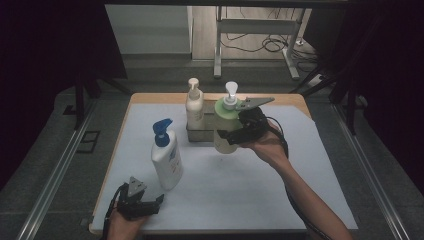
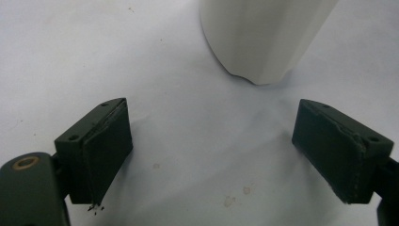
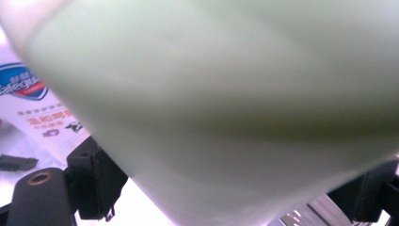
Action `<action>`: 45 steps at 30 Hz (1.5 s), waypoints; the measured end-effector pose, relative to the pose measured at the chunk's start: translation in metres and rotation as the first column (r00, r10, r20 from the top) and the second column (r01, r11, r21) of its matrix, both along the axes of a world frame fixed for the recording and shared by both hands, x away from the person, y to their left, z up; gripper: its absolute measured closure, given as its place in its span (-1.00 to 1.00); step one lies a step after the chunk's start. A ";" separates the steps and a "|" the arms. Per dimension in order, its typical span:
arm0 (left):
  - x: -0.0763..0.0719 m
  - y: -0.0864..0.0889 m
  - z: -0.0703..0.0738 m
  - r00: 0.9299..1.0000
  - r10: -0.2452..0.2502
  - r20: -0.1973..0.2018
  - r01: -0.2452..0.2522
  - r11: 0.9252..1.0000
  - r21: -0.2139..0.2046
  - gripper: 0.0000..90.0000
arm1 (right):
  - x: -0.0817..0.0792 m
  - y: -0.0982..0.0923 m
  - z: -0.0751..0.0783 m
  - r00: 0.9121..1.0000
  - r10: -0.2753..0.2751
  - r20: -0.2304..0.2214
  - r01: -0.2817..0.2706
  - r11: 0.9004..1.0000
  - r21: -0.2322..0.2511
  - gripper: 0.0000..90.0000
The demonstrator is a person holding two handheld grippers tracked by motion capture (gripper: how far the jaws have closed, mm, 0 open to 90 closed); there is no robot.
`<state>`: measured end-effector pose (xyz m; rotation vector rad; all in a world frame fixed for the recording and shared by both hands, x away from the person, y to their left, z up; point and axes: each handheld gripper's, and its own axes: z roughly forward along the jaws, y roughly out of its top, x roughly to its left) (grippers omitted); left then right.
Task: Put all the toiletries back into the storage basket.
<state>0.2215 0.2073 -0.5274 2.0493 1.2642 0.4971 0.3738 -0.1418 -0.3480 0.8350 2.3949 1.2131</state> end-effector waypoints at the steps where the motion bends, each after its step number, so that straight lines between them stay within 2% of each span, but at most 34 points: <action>1: 0.000 0.000 0.000 1.000 0.000 0.000 0.000 1.000 0.000 -0.73 | 0.001 0.000 0.001 1.000 -0.002 0.002 0.002 1.000 0.000 -0.72; 16: 0.000 0.000 0.000 1.000 -0.003 -0.003 0.003 1.000 0.003 -0.73 | 0.027 0.004 0.007 0.998 -0.057 0.007 0.057 0.998 -0.002 -0.71; 29: 0.000 0.000 0.000 1.000 -0.001 -0.004 0.001 1.000 0.001 -0.73 | 0.048 0.006 0.009 0.994 -0.105 0.029 0.105 0.994 -0.021 -0.71; 37: 0.000 0.000 0.000 1.000 -0.001 -0.004 0.001 1.000 0.000 -0.73 | 0.059 0.009 0.014 0.991 -0.124 0.043 0.125 0.992 -0.015 -0.71; 45: 0.000 0.000 0.000 1.000 -0.001 -0.004 0.001 1.000 0.000 -0.73 | 0.070 0.014 0.010 0.989 -0.144 0.043 0.145 0.989 -0.011 -0.71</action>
